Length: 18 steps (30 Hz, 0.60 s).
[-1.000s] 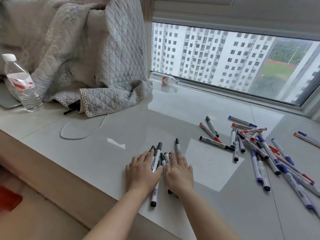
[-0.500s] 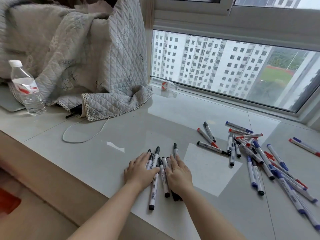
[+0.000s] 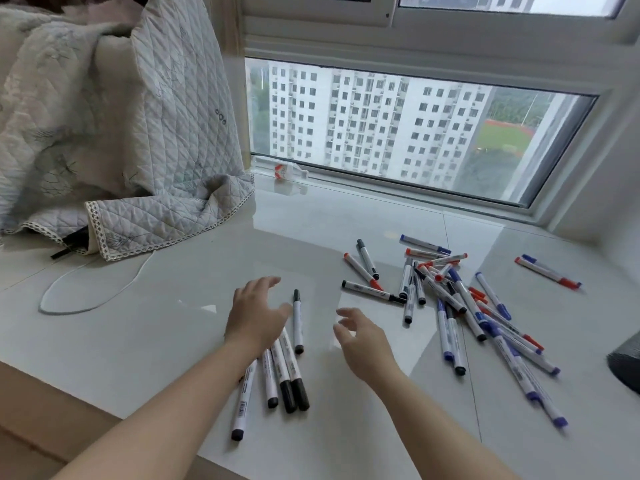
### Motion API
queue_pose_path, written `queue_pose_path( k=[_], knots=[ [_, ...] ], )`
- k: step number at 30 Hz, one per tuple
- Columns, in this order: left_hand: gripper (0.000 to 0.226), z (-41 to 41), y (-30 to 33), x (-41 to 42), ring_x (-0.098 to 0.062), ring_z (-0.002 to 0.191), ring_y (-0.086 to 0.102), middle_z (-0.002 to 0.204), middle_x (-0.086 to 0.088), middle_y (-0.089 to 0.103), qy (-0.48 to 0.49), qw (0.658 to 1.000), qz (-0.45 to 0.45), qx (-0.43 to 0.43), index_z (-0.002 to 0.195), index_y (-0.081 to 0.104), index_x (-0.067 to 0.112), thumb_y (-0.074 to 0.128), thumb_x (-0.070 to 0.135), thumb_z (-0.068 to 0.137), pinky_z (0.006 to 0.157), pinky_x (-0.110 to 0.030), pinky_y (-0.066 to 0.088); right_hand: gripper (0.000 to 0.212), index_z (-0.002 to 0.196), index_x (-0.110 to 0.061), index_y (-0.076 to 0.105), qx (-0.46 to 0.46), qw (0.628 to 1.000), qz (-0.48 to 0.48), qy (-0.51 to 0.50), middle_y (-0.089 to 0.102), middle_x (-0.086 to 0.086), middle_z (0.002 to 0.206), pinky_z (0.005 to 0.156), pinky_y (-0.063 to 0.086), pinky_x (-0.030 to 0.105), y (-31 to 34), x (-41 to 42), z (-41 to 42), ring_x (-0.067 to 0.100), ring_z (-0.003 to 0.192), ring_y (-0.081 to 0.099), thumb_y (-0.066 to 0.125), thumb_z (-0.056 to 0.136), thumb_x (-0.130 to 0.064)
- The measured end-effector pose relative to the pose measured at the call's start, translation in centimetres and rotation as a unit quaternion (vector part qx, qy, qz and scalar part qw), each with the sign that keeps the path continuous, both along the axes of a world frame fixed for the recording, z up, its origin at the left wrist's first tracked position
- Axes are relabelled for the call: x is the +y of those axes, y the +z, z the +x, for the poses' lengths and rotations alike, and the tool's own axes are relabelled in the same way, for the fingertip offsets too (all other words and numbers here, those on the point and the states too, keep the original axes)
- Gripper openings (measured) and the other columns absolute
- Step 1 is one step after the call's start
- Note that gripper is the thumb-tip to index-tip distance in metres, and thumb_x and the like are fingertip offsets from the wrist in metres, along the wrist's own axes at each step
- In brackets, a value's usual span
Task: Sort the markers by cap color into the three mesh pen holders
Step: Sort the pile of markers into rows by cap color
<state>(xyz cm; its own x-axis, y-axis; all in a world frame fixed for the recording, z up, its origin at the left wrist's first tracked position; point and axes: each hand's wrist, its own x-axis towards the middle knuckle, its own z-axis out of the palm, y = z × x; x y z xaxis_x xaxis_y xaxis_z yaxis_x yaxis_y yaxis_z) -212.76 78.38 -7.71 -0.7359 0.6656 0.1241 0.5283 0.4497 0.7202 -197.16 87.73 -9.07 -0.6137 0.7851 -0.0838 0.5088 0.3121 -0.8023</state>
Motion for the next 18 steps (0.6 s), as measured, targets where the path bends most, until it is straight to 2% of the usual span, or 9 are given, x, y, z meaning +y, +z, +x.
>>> queue_pose_path(
  k=[2,6,8,12,15,18],
  knots=[
    [0.044,0.9,1.0,2.7,-0.016,0.118,0.044,0.13,0.001,0.048,-0.029,0.999,0.012,-0.004,0.128,0.048,0.02,0.057,0.021,0.084,0.096,-0.029,0.035,0.027,0.116,-0.023,0.058,-0.011,0.999,0.026,-0.024,0.064,-0.001,0.11,0.083,0.043,0.027,0.6,2.1,1.9,0.014,0.1,0.057,0.047,0.091,-0.022],
    [0.043,2.7,1.9,8.1,-0.012,0.107,0.052,0.125,0.003,0.049,-0.102,0.994,-0.008,0.041,0.127,0.047,0.022,0.057,0.025,0.085,0.087,-0.026,0.04,0.025,0.11,-0.021,0.062,-0.041,0.994,0.083,-0.065,0.066,-0.001,0.105,0.079,0.042,0.025,1.1,6.6,5.5,0.013,0.095,0.057,0.047,0.091,-0.02],
    [0.044,3.2,2.2,10.7,-0.014,0.11,0.052,0.126,0.002,0.05,-0.125,0.99,-0.027,0.063,0.127,0.047,0.022,0.057,0.027,0.085,0.089,-0.029,0.042,0.025,0.109,-0.021,0.063,-0.067,0.988,0.115,-0.077,0.066,-0.002,0.105,0.078,0.042,0.025,1.0,8.8,6.9,0.013,0.094,0.057,0.048,0.09,-0.02],
    [0.045,4.1,2.2,15.8,-0.02,0.117,0.047,0.128,-0.003,0.047,-0.149,0.981,-0.098,0.077,0.13,0.046,0.021,0.054,0.031,0.086,0.093,-0.033,0.042,0.026,0.11,-0.02,0.062,-0.101,0.98,0.153,-0.082,0.063,-0.002,0.111,0.085,0.047,0.03,0.4,12.1,8.5,0.013,0.1,0.056,0.046,0.09,-0.019],
    [0.046,4.5,1.6,19.3,-0.023,0.12,0.045,0.131,-0.007,0.044,-0.156,0.973,-0.148,0.087,0.131,0.045,0.02,0.052,0.031,0.087,0.093,-0.033,0.04,0.027,0.112,-0.018,0.062,-0.108,0.978,0.163,-0.073,0.064,-0.001,0.112,0.083,0.05,0.031,0.0,14.1,8.9,0.013,0.091,0.057,0.045,0.09,-0.018],
    [0.051,4.5,0.7,21.9,-0.025,0.125,0.04,0.135,-0.01,0.04,-0.138,0.973,-0.164,0.088,0.134,0.042,0.017,0.051,0.033,0.087,0.099,-0.036,0.04,0.029,0.116,-0.018,0.06,-0.117,0.977,0.17,-0.056,0.061,-0.001,0.117,0.087,0.049,0.031,-0.5,15.5,8.6,0.013,0.099,0.057,0.045,0.091,-0.018]
  ],
)
